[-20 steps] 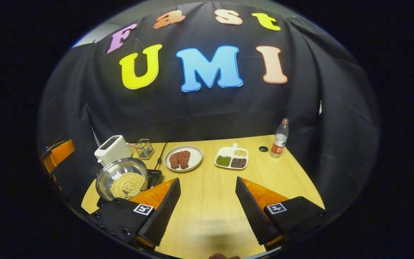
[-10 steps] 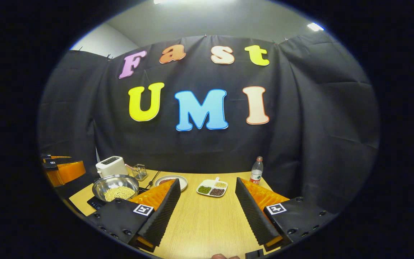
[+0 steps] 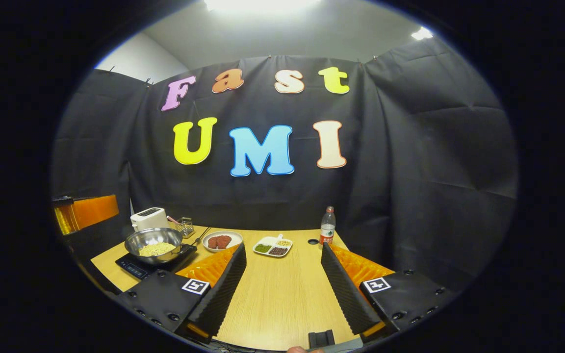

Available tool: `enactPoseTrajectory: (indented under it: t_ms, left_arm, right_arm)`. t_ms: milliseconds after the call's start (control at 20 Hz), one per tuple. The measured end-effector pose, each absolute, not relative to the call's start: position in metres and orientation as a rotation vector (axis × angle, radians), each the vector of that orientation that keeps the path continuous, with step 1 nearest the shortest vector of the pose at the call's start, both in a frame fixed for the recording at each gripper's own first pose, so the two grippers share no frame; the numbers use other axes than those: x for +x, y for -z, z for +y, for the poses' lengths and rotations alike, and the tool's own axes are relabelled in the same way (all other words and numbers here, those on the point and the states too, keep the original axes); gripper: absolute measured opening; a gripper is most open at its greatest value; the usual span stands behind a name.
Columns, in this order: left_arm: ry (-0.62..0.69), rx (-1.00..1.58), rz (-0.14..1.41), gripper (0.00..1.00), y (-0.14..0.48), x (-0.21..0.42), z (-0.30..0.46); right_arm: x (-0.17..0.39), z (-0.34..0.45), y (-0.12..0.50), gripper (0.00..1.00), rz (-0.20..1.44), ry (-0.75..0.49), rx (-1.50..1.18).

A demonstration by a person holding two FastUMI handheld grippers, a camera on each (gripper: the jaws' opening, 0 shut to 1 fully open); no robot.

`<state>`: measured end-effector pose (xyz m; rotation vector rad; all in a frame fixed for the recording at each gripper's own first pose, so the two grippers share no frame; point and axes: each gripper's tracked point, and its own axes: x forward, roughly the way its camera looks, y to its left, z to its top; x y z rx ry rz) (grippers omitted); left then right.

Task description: First push the handle of the pot to place it horizontally, then grasp the pot with both hands and set it on the induction cooktop.

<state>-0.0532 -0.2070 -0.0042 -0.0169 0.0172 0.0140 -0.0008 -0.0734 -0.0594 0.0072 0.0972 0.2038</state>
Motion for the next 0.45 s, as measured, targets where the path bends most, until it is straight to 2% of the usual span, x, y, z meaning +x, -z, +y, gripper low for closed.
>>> enactPoseTrajectory:
  t_ms: [100,150,200,300,350,450]
  left_arm:
    - [0.002,-0.012,0.032,0.78,0.008,-0.051,-0.212]
    - [0.006,0.003,0.035,0.81,0.007,-0.049,-0.213]
    - [0.009,0.019,0.033,0.78,0.005,-0.046,-0.211]
    - [0.025,0.028,0.025,0.81,0.000,-0.039,-0.207]
    - [0.037,0.026,0.034,0.78,0.003,-0.033,-0.204]
    - [0.052,0.030,0.037,0.78,0.003,-0.023,-0.193]
  right_arm:
    - [0.001,-0.076,0.057,0.98,0.091,-0.199,0.004]
    - [0.002,-0.073,0.053,0.98,0.079,-0.200,0.010]
    - [0.004,-0.067,0.049,0.98,0.065,-0.204,0.019]
    - [0.009,-0.057,0.043,0.98,0.038,-0.203,0.006]
    - [0.013,-0.055,0.043,0.92,0.037,-0.198,-0.007]
    - [0.019,-0.046,0.040,0.92,0.033,-0.189,-0.017]
